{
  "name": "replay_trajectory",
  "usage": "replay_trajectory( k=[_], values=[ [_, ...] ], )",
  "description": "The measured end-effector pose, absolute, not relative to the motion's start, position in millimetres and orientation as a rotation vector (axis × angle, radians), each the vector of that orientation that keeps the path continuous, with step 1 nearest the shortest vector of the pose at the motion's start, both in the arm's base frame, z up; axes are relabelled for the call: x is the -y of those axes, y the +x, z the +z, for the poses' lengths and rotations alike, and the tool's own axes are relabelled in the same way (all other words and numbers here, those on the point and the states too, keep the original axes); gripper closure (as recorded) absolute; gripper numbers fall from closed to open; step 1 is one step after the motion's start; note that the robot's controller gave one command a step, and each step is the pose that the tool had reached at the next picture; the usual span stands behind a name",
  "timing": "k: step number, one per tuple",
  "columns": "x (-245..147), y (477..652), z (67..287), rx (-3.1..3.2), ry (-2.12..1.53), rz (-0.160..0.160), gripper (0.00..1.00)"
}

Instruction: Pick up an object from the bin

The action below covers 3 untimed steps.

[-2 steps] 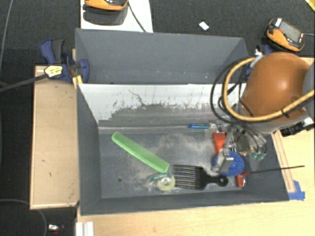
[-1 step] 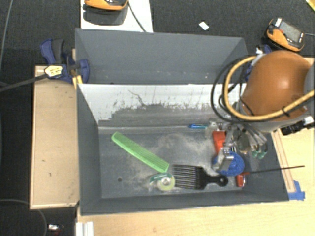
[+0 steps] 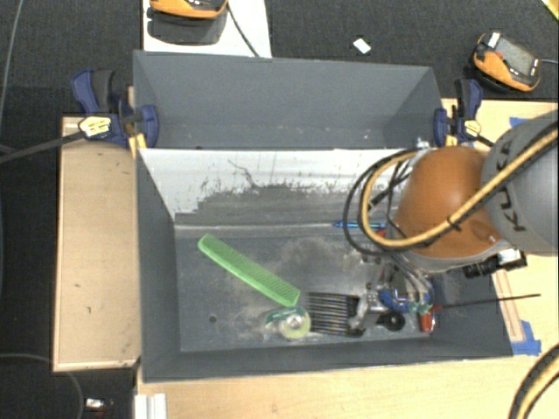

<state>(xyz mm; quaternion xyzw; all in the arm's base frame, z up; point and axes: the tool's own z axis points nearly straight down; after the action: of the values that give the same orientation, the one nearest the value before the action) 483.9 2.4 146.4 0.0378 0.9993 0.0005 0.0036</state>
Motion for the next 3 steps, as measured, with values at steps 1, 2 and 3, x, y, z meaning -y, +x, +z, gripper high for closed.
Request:
replay_trajectory(
  k=[1, 2, 3],
  values=[
    [-3, 481.7, 89, -3.138, 0.111, 0.001, 0.00],
    [-16, 486.2, 114, -3.103, 0.453, 0.002, 0.00],
    [-30, 483.4, 77, -3.135, 0.166, 0.001, 0.00]
  ],
)
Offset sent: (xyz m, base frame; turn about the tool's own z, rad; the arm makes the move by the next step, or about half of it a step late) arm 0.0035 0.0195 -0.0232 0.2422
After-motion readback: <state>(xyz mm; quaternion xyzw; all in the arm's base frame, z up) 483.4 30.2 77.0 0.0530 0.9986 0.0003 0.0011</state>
